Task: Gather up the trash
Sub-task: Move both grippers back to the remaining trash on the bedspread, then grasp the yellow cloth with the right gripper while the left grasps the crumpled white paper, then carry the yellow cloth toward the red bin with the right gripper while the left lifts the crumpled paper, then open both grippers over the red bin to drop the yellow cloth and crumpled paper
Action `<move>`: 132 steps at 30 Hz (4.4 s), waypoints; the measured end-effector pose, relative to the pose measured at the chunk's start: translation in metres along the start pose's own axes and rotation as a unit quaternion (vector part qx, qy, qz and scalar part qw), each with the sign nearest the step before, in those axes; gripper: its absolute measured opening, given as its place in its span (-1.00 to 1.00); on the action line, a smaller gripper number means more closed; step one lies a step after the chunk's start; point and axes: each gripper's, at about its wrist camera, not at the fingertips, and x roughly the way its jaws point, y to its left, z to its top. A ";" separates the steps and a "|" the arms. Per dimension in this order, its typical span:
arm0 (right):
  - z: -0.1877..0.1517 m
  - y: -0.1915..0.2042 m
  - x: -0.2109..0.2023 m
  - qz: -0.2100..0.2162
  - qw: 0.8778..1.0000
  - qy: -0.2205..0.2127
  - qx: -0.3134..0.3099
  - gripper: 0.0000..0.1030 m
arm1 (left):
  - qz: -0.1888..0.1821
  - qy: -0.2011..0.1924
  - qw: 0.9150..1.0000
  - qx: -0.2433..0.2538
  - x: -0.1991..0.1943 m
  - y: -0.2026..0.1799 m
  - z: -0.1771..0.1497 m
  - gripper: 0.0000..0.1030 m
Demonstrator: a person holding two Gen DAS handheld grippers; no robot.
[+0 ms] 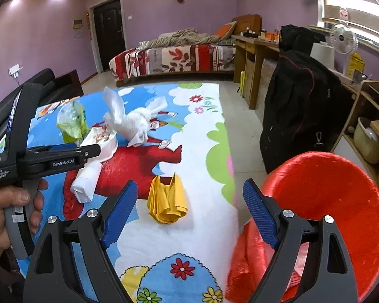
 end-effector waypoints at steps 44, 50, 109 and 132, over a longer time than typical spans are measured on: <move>-0.010 0.010 0.028 0.020 0.998 0.053 -0.017 -0.48 | -0.069 -0.008 0.997 0.034 -0.028 -0.043 -0.025 0.06; -0.009 0.002 0.013 0.016 0.999 0.039 -0.010 -0.48 | -0.076 -0.013 0.996 0.047 -0.035 -0.054 -0.024 0.06; -0.026 -0.075 -0.048 -0.042 0.998 -0.003 0.052 -0.48 | -0.106 -0.011 0.987 0.118 -0.038 -0.120 -0.036 0.39; -0.042 -0.150 -0.085 -0.115 0.988 -0.020 0.099 -0.48 | -0.208 -0.021 0.958 0.194 -0.074 -0.232 -0.029 0.40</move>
